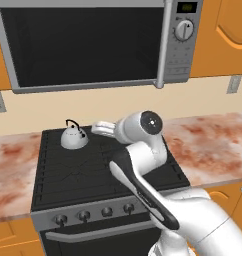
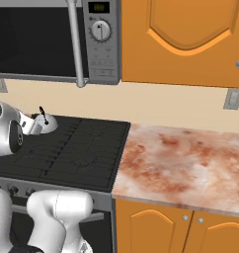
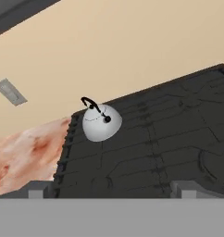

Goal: The kettle is done boiling. Turn off the stove, then wait for 300 timesteps before moving the kettle to the dining table.

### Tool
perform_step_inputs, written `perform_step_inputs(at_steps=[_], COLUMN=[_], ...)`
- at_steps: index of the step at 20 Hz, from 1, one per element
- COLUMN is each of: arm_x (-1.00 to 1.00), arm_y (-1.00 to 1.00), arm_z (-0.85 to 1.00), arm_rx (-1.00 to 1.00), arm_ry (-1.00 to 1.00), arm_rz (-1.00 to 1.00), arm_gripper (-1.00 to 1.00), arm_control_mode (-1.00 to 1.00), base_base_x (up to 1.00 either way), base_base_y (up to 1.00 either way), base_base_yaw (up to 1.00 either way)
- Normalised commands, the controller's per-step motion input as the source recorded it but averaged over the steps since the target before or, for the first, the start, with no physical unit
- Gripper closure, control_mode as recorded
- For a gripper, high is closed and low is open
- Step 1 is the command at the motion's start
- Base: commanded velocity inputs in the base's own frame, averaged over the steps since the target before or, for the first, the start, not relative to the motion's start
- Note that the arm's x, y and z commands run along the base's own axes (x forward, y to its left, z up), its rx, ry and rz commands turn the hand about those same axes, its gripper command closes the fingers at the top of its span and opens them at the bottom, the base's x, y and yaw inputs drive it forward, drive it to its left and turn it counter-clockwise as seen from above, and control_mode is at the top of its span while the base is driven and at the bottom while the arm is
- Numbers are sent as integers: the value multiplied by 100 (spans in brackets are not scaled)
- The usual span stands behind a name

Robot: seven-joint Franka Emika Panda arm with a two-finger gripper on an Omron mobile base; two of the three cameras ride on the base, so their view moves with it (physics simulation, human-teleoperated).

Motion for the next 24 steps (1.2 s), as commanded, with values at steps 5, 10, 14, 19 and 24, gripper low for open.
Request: perform_step_inputs(at_steps=[5,10,14,19,24], arm_x=[16,9,5,14,21], arm_y=[-1,-1,-1,0,1], arm_z=[1,-2,0,0,0], arm_rx=[0,0,-1,-4,-3], arm_ry=[1,1,0,0,0], arm_rz=[23,15,10,10,9], arm_gripper=[-100,-100,-100,-100,-100], arm_control_mode=[-100,-100,-100,-100,-100], base_base_x=[0,0,0,0,0], base_base_y=[0,0,0,0,0], base_base_yaw=[0,0,0,0,0])
